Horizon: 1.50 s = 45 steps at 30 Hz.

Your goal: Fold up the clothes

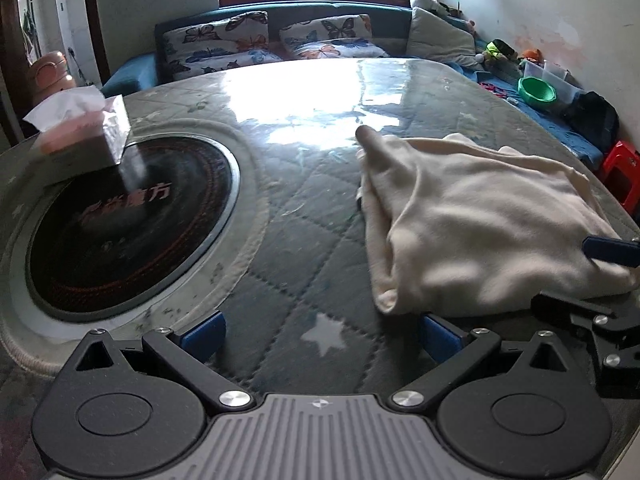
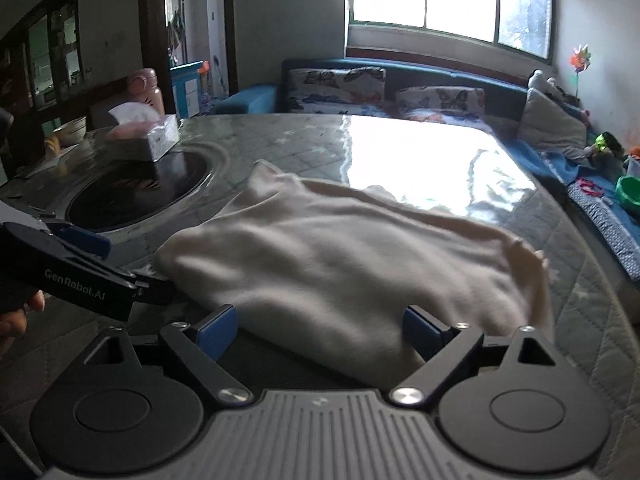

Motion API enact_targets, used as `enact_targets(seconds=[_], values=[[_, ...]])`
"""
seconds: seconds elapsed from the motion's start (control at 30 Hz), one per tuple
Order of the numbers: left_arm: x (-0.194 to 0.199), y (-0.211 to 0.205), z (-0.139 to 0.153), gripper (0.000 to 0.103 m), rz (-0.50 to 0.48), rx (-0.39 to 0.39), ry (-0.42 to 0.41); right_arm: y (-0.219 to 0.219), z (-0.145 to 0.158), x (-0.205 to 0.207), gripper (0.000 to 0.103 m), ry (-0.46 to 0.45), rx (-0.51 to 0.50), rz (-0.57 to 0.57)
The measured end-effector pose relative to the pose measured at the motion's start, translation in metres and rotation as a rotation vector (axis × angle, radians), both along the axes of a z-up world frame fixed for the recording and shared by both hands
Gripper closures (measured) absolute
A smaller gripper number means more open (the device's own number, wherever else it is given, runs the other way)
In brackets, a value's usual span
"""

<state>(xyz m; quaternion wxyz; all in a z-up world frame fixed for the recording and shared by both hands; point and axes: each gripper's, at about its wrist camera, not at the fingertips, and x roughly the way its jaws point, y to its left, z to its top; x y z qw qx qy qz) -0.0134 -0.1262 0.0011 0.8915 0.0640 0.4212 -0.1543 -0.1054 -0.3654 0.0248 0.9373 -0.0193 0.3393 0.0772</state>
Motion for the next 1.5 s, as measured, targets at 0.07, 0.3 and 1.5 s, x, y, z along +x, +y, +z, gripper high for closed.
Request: enact_targets(seconds=[0.07, 0.3, 1.5], values=[[-0.002, 0.004, 0.000, 0.000, 0.005, 0.002, -0.001, 0.004, -0.001, -0.002, 0.011, 0.010, 0.013, 0.007], [-0.008, 0.010, -0.001, 0.000, 0.006, 0.015, -0.007, 0.014, -0.002, -0.012, 0.006, 0.021, 0.009, 0.017], [-0.006, 0.025, -0.001, 0.000, 0.027, 0.024, -0.017, 0.023, -0.015, -0.001, 0.001, 0.040, 0.030, -0.023]])
